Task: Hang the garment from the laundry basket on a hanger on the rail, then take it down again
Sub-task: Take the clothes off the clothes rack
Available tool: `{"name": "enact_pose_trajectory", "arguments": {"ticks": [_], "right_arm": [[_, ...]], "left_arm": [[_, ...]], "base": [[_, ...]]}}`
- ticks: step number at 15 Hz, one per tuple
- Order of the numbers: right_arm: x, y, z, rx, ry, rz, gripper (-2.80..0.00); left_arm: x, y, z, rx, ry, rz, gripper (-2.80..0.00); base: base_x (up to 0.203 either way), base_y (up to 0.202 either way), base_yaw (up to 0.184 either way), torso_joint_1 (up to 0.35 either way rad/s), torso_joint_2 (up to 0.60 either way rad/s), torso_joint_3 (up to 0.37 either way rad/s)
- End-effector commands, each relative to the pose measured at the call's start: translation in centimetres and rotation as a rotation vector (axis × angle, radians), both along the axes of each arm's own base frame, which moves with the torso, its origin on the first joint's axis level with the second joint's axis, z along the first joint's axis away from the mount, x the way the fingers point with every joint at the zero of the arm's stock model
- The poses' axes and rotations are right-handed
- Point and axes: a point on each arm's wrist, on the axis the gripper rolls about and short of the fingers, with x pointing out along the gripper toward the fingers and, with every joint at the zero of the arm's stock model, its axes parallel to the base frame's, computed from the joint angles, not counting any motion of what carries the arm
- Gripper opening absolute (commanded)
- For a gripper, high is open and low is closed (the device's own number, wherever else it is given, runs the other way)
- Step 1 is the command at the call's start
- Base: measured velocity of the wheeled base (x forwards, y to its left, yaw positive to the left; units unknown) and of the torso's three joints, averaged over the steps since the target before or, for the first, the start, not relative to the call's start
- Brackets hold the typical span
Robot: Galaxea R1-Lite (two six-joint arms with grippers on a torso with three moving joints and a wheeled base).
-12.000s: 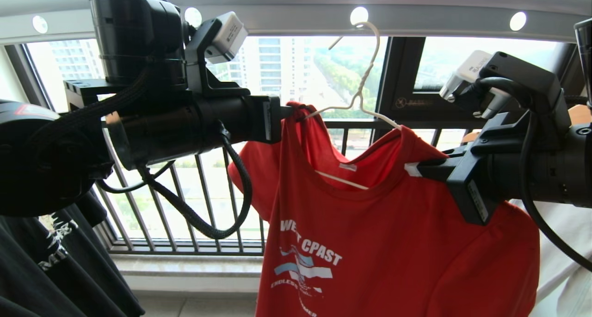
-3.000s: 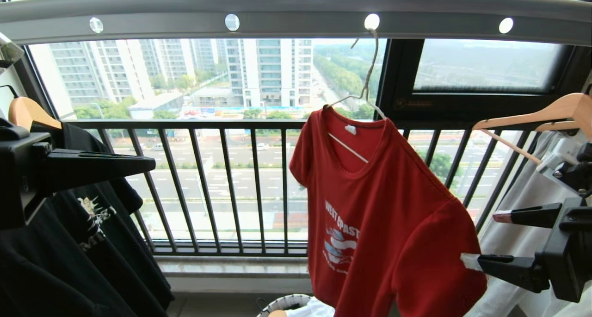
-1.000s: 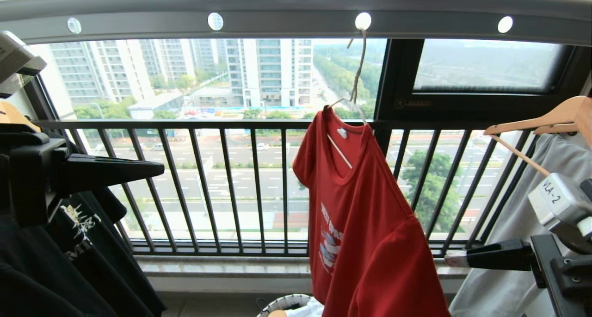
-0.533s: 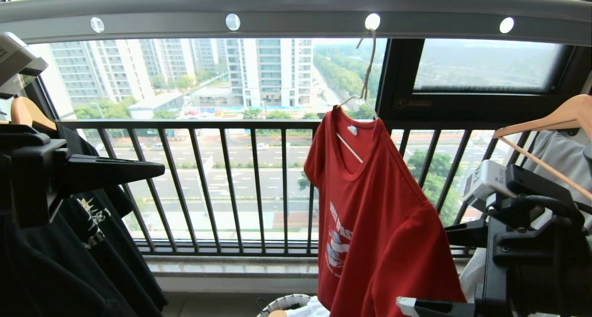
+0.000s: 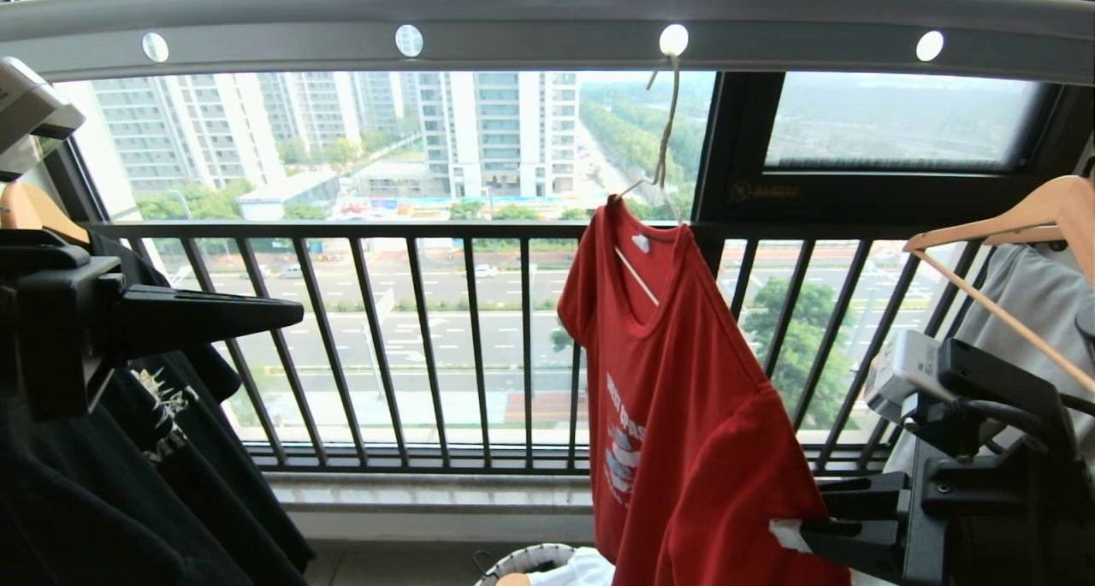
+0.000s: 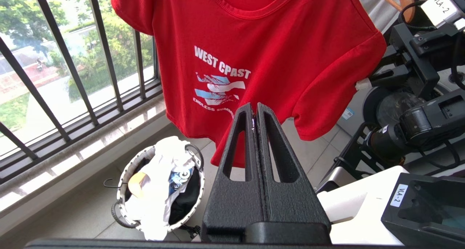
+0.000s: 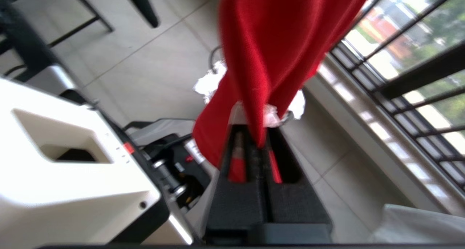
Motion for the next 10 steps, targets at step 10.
{"name": "enact_pose_trajectory", "arguments": {"ticks": [10], "right_arm": [[0.8, 0.5, -2.4, -0.030, 0.073, -0.032, -2.80]], "left_arm": [[0.1, 0.0, 0.0, -0.001, 0.001, -0.001, -2.80]], "base": [[0.000, 0.000, 0.000, 0.000, 0.00, 0.000]]}}
